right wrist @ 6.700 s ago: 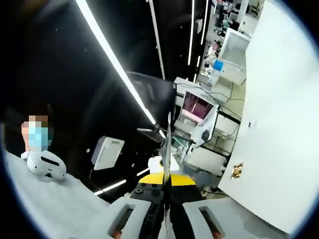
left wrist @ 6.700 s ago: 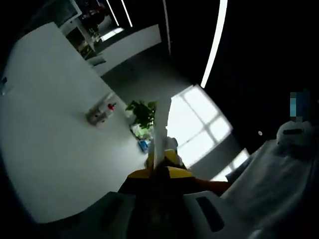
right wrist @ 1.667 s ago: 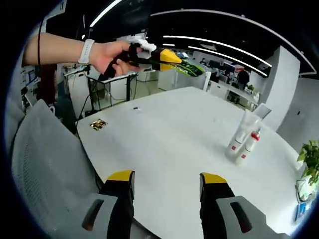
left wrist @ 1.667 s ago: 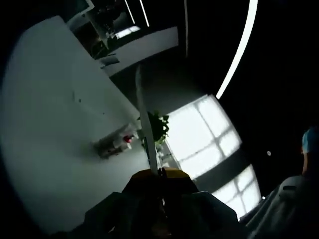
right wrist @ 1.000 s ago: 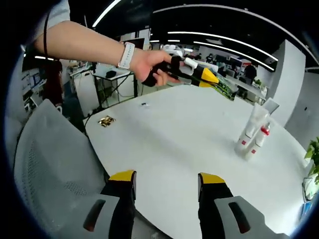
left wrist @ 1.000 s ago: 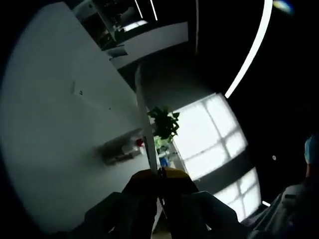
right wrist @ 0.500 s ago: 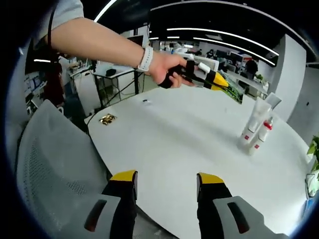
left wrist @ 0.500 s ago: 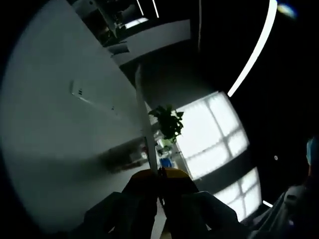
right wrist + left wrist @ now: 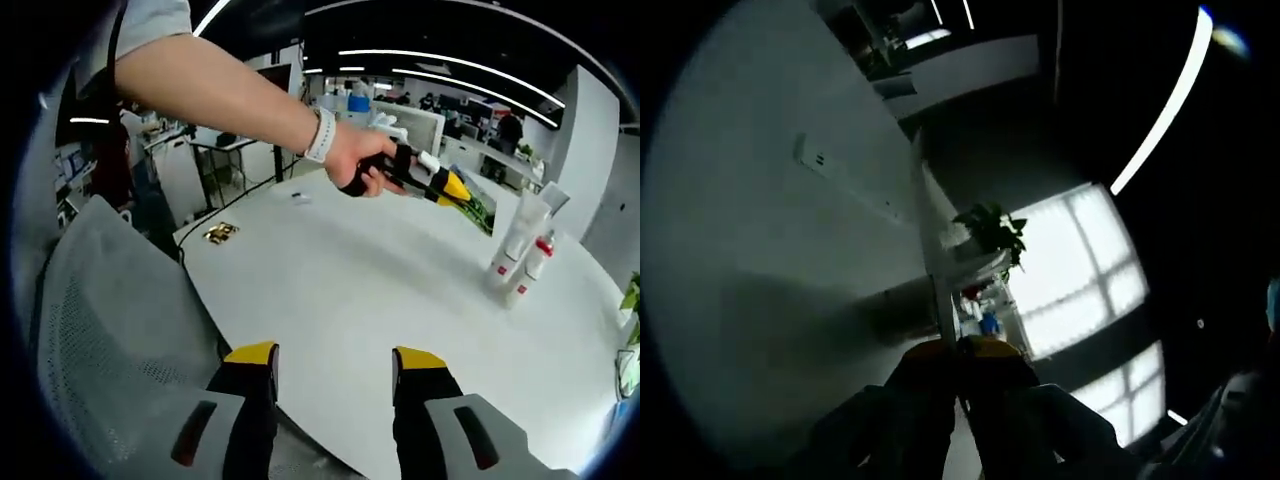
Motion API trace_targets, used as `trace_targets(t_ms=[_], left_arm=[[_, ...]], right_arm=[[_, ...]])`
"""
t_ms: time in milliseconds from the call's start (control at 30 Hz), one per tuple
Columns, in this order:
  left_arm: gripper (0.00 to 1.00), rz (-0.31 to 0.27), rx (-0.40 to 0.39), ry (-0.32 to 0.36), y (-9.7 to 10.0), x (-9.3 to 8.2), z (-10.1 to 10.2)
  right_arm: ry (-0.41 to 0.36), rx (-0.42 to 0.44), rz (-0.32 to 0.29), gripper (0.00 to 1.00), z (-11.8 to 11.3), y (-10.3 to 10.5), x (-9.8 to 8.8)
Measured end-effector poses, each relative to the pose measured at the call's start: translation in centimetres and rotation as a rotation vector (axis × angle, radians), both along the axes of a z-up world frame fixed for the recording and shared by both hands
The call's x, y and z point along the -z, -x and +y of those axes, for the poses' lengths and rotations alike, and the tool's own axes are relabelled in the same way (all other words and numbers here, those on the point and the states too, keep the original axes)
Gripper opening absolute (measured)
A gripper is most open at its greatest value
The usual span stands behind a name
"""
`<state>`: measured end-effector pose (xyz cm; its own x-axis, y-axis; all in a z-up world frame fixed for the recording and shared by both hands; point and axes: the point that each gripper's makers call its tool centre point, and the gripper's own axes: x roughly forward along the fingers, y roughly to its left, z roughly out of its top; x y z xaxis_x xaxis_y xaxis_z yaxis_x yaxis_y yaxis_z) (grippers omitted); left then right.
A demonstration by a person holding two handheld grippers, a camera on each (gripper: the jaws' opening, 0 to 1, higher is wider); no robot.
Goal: Arrange the skincare products in the storage area until every visible bottle or jar stands upright without overlapping.
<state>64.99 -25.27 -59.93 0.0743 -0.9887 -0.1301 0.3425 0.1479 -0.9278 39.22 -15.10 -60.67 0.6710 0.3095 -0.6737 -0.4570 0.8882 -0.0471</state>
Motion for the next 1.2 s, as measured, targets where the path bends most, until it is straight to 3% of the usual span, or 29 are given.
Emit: trace_targets(t_ms=[167,500,867,1200], left_arm=[[0.0,0.033,-0.012,-0.008,-0.6,1.7,-0.8],[0.0,0.049,-0.012,-0.021,-0.6,3.2,-1.9],[0.0,0.063,0.024,-0.122,1.3,6.4,-2.8],[0.0,0.071,0.022,-0.18,0.8,8.3,-2.9]], right_arm=[[0.002,0.022,0.0,0.4,-0.5,-0.1,0.0],[-0.001,0.018,0.009,0.4,-0.4,0.0,0.2],[-0.005,0.014,0.017,0.39,-0.2,0.1,0.2],[-0.008,0.01,0.027,0.39,-0.1,0.1,0.4]])
